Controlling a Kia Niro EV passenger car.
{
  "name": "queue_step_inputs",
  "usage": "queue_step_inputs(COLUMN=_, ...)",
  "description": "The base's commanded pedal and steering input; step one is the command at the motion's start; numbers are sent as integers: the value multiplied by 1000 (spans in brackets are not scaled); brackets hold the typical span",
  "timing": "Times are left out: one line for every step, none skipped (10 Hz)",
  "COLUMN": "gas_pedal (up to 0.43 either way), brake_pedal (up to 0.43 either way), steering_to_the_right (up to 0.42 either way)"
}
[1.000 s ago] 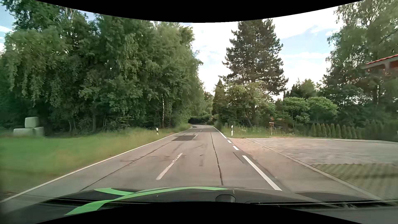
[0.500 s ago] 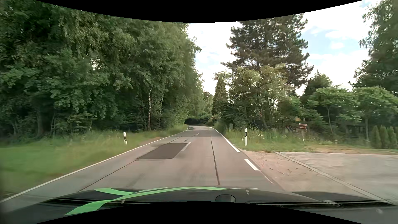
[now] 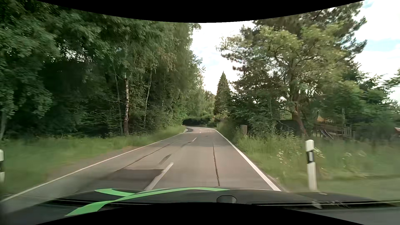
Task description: Follow the waypoints while adhering to traffic rules and regulations
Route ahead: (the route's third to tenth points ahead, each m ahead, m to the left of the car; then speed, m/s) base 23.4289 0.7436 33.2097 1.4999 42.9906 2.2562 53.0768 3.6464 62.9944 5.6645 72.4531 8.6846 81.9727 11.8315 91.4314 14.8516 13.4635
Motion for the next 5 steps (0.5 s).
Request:
queue_step_inputs(gas_pedal=67, brake_pedal=0, steering_to_the_right=-4)
queue_step_inputs(gas_pedal=67, brake_pedal=0, steering_to_the_right=-3)
queue_step_inputs(gas_pedal=67, brake_pedal=0, steering_to_the_right=-3)
queue_step_inputs(gas_pedal=67, brake_pedal=0, steering_to_the_right=-4)
queue_step_inputs(gas_pedal=67, brake_pedal=0, steering_to_the_right=-3)
